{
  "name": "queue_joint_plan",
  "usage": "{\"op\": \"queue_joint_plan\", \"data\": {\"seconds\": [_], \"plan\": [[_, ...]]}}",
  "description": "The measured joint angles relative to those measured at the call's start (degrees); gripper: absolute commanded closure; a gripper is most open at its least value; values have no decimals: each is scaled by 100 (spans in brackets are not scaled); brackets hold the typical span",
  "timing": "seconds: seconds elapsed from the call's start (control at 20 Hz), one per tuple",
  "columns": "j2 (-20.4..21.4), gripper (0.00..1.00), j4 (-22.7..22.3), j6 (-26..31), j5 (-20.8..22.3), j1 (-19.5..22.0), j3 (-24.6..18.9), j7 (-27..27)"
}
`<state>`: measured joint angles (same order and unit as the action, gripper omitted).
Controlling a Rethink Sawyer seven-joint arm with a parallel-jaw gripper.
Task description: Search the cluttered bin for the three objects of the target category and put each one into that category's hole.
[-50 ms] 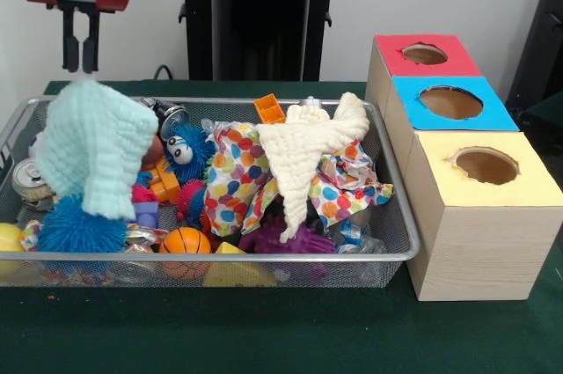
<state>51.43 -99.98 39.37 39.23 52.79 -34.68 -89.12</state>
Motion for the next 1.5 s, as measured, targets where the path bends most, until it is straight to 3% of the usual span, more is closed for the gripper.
{"op": "queue_joint_plan", "data": {"seconds": [0.5, 0.7, 1.05, 1.5], "plan": [[-2, 0, -4, -15, -2, -95, 2, 0], [-41, 0, -128, -173, -319, -94, -61, 0], [-249, 0, -531, -973, -1032, -232, -259, -1], [-558, 0, -933, -1911, -1408, -561, -326, -1]]}}
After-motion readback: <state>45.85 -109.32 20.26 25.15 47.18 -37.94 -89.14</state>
